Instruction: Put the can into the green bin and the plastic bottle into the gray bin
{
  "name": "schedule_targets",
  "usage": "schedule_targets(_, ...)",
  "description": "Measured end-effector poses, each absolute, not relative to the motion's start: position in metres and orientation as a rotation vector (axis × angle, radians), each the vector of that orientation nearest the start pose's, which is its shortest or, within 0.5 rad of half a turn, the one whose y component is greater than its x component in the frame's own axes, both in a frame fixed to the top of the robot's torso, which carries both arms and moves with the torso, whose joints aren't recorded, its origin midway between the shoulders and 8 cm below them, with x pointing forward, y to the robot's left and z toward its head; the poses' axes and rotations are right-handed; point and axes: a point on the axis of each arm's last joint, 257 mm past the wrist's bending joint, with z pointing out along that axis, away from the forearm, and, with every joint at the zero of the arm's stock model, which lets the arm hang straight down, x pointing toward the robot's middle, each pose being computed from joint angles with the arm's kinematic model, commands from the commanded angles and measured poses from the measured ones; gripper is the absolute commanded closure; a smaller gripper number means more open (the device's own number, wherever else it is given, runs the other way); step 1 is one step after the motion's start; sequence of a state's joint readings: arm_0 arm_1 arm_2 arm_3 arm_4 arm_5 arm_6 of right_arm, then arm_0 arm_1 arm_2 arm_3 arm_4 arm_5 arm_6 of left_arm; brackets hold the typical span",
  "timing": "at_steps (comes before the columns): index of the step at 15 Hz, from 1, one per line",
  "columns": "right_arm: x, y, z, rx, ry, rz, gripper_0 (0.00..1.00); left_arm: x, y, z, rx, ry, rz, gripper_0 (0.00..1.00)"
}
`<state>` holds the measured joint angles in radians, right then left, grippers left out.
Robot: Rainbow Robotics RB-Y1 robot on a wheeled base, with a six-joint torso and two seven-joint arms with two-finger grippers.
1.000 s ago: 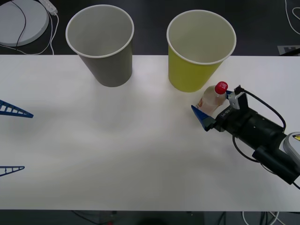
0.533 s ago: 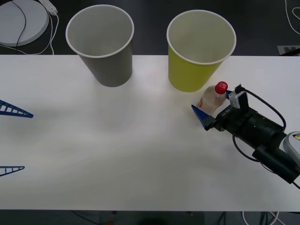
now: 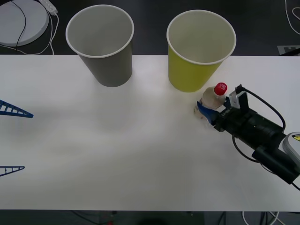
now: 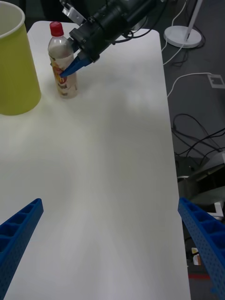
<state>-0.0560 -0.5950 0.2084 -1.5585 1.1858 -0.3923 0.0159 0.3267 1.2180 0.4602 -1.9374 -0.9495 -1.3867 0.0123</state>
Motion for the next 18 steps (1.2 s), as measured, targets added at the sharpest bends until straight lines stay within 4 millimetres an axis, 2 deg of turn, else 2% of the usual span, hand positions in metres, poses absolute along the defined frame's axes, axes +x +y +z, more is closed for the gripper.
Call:
schedule_targets(10, 0.509, -0.204, -0.231, -0.630, 1.610, 0.297, 1.00, 0.290, 0.289, -0.097, 1.648, 1.481, -0.475, 0.00)
schedule_targets(18, 0.468, -0.214, -0.210, -0.603, 1.611, 0.362, 1.00, 0.290, 0.289, -0.097, 1.648, 1.481, -0.475, 0.00)
